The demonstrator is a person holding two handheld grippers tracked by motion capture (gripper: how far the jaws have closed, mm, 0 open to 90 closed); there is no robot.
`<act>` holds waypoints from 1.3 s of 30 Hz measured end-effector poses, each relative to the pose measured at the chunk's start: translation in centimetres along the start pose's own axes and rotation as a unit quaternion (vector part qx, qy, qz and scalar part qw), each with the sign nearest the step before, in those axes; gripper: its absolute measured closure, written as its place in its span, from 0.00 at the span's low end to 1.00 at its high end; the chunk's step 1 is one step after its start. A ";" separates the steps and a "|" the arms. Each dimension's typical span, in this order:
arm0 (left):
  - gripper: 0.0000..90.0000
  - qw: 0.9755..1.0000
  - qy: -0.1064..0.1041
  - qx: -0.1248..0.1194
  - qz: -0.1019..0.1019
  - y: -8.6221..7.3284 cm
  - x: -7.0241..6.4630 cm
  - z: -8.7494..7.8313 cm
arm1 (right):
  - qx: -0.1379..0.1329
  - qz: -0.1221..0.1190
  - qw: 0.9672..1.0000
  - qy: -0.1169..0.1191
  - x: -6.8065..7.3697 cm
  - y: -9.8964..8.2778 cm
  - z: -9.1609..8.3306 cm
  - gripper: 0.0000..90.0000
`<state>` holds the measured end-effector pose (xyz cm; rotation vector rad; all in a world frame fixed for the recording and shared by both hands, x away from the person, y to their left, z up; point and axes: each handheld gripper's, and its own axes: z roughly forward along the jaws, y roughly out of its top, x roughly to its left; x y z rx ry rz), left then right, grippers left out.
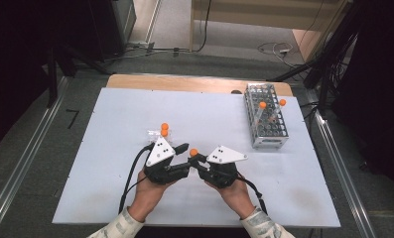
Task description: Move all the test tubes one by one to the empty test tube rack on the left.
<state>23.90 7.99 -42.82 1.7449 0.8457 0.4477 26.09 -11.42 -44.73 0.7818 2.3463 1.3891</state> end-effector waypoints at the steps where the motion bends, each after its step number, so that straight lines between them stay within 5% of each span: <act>1: 0.58 1.000 -0.001 0.000 -0.001 0.0 0.0 0.0 | 0.000 -0.001 1.000 0.001 0.1 0.0 0.0 0.80; 13: 0.75 1.000 -0.002 0.002 0.006 -0.2 -0.2 0.2 | -0.002 0.004 1.000 0.015 0.3 0.1 0.0 0.80; 21: 0.77 1.000 -0.004 -0.001 0.004 -0.2 -0.1 0.0 | -0.003 0.007 1.000 0.020 0.3 0.1 0.0 0.79; 29: 0.77 1.000 0.000 -0.022 -0.012 0.7 0.9 -1.3 | 0.012 0.014 1.000 0.024 -0.1 0.2 0.0 0.42; 39: 0.77 0.998 0.009 -0.046 -0.032 1.7 2.5 -3.1 | 0.040 0.021 0.999 0.013 -0.6 0.1 0.4 0.23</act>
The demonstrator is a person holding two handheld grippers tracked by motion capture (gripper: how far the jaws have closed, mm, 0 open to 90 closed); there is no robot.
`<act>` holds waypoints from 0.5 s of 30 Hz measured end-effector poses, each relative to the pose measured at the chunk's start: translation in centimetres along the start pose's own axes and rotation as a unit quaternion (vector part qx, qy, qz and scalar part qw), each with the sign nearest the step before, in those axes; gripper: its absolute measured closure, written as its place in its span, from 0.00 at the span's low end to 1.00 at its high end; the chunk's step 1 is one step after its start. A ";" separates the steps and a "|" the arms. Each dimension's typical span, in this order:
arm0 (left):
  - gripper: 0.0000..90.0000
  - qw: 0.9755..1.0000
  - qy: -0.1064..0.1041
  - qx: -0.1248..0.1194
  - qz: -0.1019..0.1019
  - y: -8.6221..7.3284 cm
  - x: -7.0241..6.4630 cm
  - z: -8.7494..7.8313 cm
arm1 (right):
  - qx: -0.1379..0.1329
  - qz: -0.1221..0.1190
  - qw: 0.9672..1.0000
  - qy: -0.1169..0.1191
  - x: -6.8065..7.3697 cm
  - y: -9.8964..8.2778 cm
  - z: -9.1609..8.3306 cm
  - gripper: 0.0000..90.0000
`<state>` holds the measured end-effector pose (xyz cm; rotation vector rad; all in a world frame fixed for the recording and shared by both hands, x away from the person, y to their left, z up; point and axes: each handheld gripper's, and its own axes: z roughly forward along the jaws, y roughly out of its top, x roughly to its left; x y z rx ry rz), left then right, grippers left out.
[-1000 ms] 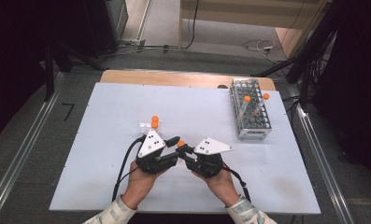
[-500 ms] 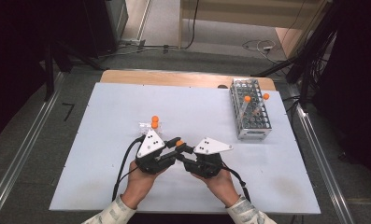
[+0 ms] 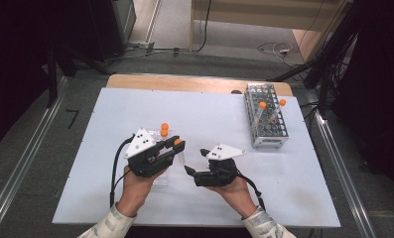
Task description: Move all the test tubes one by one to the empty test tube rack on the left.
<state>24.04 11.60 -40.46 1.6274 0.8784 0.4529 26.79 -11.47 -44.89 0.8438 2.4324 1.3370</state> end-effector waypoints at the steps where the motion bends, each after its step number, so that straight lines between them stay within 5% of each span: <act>1: 0.77 1.000 0.003 -0.001 -0.001 0.1 0.1 -0.1 | 0.004 0.000 1.000 -0.002 0.0 0.0 0.0 0.22; 15: 0.77 0.998 0.049 -0.025 -0.004 1.0 1.8 -1.7 | 0.009 0.004 1.000 -0.009 -0.1 0.0 0.1 0.19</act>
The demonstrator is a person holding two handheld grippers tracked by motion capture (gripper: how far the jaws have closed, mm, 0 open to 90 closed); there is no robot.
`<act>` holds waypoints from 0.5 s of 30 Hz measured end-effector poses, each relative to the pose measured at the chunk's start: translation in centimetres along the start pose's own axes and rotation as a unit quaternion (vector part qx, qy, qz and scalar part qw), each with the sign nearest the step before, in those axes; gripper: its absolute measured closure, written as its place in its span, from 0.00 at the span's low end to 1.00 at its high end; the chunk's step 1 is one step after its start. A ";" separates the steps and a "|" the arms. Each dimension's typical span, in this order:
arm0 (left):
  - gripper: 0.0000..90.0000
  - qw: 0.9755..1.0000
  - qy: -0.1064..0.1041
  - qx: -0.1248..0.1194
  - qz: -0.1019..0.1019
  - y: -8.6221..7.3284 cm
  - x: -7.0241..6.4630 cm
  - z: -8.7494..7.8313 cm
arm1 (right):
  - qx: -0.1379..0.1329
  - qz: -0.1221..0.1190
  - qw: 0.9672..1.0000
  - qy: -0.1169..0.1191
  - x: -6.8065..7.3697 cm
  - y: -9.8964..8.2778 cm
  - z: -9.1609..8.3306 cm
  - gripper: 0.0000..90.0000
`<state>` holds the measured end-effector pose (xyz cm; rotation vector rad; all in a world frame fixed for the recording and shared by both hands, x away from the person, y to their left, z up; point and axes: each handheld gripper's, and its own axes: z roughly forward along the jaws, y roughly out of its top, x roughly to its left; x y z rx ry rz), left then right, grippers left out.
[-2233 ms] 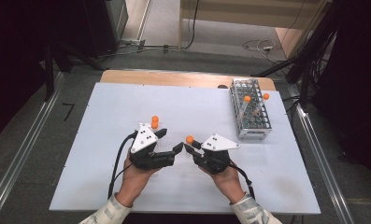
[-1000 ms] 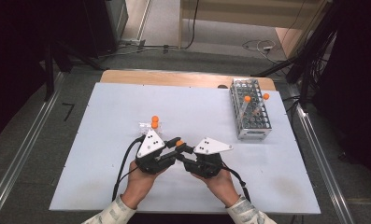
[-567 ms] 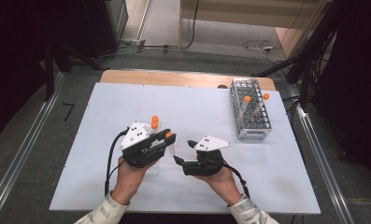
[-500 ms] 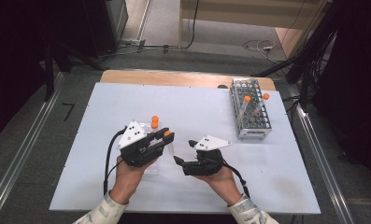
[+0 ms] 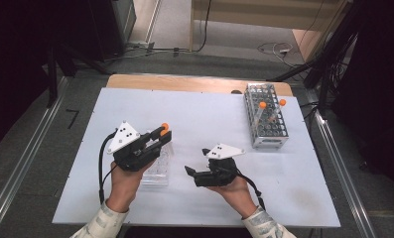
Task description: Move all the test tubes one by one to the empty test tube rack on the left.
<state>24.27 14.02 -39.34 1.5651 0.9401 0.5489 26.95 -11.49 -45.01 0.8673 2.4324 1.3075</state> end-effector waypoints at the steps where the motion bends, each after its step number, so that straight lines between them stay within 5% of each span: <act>1: 0.77 1.000 0.002 0.000 0.000 0.0 0.1 0.0 | 0.000 0.001 1.000 -0.001 0.0 0.0 0.0 0.19; 15: 0.77 0.999 0.040 0.004 0.003 -0.3 1.6 0.8 | -0.002 0.006 1.000 -0.003 -0.2 0.0 -0.1 0.19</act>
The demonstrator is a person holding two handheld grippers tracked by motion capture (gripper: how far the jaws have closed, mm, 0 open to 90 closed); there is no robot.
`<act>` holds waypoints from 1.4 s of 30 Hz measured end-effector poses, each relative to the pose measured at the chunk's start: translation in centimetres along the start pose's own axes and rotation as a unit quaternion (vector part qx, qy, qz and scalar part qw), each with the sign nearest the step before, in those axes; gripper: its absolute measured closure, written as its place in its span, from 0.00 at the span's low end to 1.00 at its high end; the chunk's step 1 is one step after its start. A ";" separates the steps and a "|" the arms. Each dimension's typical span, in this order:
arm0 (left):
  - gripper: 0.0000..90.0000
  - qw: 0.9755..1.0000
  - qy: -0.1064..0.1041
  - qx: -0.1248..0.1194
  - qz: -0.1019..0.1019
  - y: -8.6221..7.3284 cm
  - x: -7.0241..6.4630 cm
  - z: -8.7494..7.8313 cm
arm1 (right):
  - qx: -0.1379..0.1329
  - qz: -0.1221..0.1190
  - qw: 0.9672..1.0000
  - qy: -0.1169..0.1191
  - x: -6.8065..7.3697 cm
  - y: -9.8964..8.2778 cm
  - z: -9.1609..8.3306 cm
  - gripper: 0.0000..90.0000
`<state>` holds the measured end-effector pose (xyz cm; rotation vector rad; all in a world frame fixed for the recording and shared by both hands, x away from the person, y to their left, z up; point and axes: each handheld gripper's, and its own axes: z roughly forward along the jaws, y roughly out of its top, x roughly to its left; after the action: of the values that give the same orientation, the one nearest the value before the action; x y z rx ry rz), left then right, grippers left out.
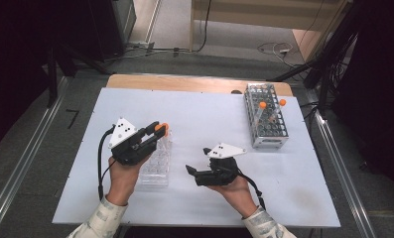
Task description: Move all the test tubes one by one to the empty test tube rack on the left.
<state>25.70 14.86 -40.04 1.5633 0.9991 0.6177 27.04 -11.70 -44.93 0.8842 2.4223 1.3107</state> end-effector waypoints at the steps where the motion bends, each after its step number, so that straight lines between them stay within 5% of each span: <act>1: 0.77 1.000 0.001 -0.001 0.000 0.0 0.0 0.0 | 0.000 -0.001 1.000 -0.001 0.0 0.0 0.0 0.19; 31: 0.76 0.998 0.029 0.042 0.021 -2.3 -0.2 1.9 | 0.004 -0.002 1.000 0.000 0.0 -0.2 0.0 0.20; 42: 0.61 0.999 0.020 0.042 0.012 -2.2 -0.3 1.7 | -0.001 -0.002 1.000 -0.006 -0.1 -0.2 -0.1 0.20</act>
<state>26.41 13.78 -42.50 1.6437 1.0497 0.6332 27.01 -11.89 -45.01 0.8837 2.4130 1.3019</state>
